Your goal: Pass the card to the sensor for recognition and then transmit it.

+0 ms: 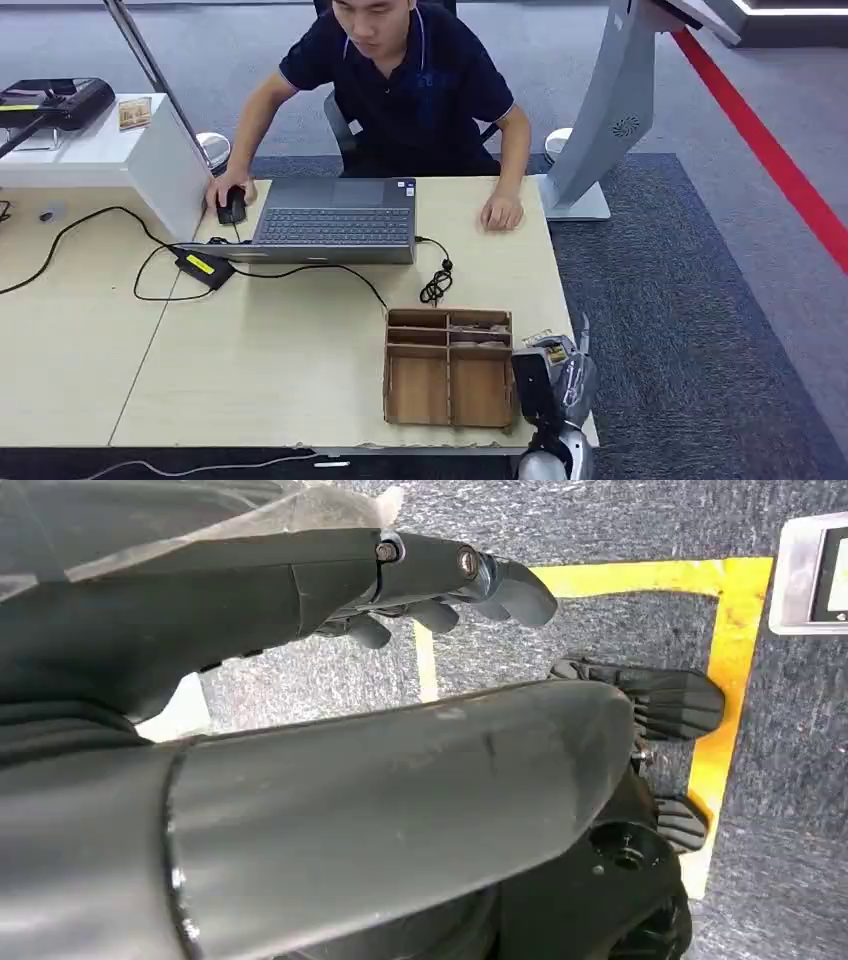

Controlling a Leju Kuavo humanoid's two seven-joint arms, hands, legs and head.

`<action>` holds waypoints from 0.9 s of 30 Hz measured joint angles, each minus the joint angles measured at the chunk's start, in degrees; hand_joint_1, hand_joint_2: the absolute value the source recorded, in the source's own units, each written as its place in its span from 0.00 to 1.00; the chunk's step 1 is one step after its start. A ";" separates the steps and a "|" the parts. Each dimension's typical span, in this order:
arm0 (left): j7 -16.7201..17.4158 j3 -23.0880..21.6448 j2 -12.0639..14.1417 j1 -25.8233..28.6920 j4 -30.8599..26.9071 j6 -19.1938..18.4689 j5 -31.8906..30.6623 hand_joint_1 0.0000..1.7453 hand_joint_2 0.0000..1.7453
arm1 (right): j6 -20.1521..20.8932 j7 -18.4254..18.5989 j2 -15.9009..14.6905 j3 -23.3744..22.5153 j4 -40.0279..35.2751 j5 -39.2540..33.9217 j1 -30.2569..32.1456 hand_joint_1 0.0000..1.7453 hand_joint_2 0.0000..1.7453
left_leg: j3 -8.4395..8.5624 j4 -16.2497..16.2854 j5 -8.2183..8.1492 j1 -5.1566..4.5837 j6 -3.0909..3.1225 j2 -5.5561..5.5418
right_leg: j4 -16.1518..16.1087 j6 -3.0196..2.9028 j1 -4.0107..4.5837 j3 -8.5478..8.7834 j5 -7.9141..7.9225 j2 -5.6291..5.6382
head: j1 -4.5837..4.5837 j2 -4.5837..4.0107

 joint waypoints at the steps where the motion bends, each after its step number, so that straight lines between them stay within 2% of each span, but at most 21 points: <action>1: 0.00 0.00 0.00 0.01 0.00 0.00 0.00 0.00 0.00 | 0.00 0.47 0.00 0.98 -1.48 0.33 0.25 1.00 1.00 | -0.01 0.00 0.00 0.00 0.00 0.00 | 0.00 0.00 0.00 0.00 0.00 0.00 | 0.00 0.00; 10: 0.00 -0.02 0.00 -0.01 0.00 -0.44 -0.50 0.00 0.00 | 0.02 4.02 -0.96 11.23 -13.13 1.86 1.56 1.00 1.00 | -0.02 0.00 0.00 0.00 0.00 0.00 | 0.01 0.00 0.01 -0.02 0.00 0.00 | 0.00 0.00; 19: -0.17 -0.02 0.00 -0.02 0.00 -0.79 -0.90 0.00 0.00 | 0.02 3.58 -1.49 17.72 -18.19 1.58 1.23 1.00 1.00 | -0.04 0.00 0.00 0.00 0.00 0.00 | 0.01 0.00 0.01 -0.02 0.00 0.00 | 0.00 0.00; 27: -0.17 -0.04 0.00 -0.03 0.00 -1.07 -1.05 0.00 0.00 | 0.04 4.72 -2.01 23.21 -21.22 1.31 0.30 1.00 1.00 | -0.04 0.00 0.00 0.01 0.00 0.00 | 0.02 0.00 0.01 -0.02 0.00 0.00 | 0.00 0.00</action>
